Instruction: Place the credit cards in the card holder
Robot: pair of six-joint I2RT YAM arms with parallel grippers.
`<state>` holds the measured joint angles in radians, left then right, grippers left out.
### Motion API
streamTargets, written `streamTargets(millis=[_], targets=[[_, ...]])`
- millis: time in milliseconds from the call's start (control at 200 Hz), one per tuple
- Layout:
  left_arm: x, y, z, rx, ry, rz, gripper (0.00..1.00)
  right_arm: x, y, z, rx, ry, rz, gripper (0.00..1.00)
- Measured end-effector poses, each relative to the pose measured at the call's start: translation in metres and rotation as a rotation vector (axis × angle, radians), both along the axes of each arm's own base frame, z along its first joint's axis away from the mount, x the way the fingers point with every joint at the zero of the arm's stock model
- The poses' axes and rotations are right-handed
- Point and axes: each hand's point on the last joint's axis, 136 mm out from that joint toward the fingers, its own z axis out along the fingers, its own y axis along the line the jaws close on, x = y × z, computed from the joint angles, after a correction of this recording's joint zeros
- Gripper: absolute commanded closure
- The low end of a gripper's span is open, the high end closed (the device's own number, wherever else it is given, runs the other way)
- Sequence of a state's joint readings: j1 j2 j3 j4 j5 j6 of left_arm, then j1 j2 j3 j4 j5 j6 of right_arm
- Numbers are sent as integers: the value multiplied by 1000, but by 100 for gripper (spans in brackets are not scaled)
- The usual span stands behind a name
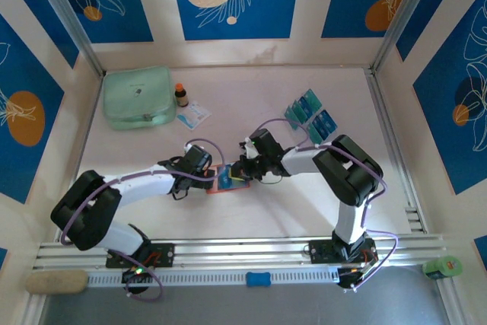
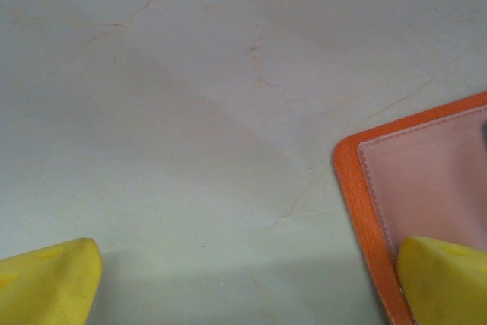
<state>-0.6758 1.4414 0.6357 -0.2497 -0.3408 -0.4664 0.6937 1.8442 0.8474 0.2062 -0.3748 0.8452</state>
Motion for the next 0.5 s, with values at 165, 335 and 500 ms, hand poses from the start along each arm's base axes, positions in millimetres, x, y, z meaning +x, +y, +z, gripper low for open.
streamTargets(millis=[165,335,500], targets=[[0,-1,0,-5,-1,-1,0,-1,-1,1,-25,6,28,68],[0,-2,0,-13,0,-3,0,-1,-8,15,-54,-12,53,65],[0,-2,0,-13,1,-3,0,8,-8,38,-76,-75,71,77]])
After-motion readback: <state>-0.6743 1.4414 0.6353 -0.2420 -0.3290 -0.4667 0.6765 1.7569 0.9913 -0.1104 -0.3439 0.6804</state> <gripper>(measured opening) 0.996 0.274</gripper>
